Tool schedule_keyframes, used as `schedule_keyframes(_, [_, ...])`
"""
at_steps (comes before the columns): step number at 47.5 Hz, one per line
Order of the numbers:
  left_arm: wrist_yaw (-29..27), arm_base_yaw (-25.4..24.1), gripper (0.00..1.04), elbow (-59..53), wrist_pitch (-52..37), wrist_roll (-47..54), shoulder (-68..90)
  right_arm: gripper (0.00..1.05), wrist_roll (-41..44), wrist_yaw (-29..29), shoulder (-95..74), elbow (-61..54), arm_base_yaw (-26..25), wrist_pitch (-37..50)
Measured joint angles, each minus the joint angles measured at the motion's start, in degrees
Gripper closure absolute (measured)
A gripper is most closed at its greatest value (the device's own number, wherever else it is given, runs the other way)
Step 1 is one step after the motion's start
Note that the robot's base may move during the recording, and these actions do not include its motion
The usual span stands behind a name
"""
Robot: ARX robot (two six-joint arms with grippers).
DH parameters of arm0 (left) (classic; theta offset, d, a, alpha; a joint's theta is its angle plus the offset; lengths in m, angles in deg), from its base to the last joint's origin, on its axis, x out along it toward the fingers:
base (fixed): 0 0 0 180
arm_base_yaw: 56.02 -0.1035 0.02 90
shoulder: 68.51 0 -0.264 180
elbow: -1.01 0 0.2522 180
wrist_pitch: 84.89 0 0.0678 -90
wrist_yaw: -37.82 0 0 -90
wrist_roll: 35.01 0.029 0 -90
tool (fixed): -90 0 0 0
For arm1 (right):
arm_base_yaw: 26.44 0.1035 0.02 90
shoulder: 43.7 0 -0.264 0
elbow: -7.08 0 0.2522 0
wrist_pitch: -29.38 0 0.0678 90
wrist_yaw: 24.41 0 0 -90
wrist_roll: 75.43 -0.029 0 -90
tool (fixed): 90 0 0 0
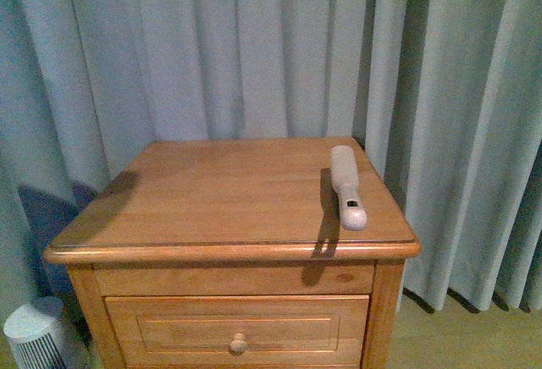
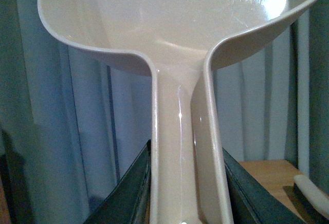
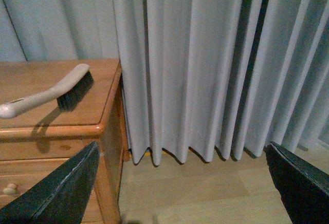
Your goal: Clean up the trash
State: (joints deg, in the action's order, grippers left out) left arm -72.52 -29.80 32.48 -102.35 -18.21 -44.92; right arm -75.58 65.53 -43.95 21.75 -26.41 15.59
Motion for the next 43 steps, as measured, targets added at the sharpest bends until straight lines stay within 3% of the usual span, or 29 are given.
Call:
schedule_keyframes(3, [2.4,-2.1,0.77,-1.7,1.1,-1.8,-4.0,0.07,0.0,0.0,0.0,0.0,0.0,0.0])
schedule_keyframes(9, [1.9,-4.2,0.77,-3.5,1.4,-4.4,-5.8,0.07,0.0,0.1,0.0,0.0,0.0,0.0])
schedule_keyframes(14, [1.9,-4.4,0.77,-4.1,1.6,-5.3,-5.8,0.07,5.8,14.3,-5.1,2.1,5.2,-6.6])
schedule_keyframes(18, [2.2,-4.5,0.77,-4.1,1.6,-5.7,-6.0,0.07,8.0,18.6,-10.8,3.0,8.9,-5.9])
schedule_keyframes(24, [2.2,-4.5,0.77,-4.1,1.6,-5.8,-6.0,0.07,7.3,19.1,-22.0,7.5,14.0,-1.2])
schedule_keyframes(33, [2.2,-4.5,0.77,-4.1,1.6,-5.9,-6.0,0.07,-0.5,18.1,-48.3,26.4,22.8,0.6])
schedule_keyframes(43, [2.2,-4.5,0.77,-4.1,1.6,-6.0,-6.0,0.07,-15.4,18.1,-79.6,57.6,27.8,-13.9])
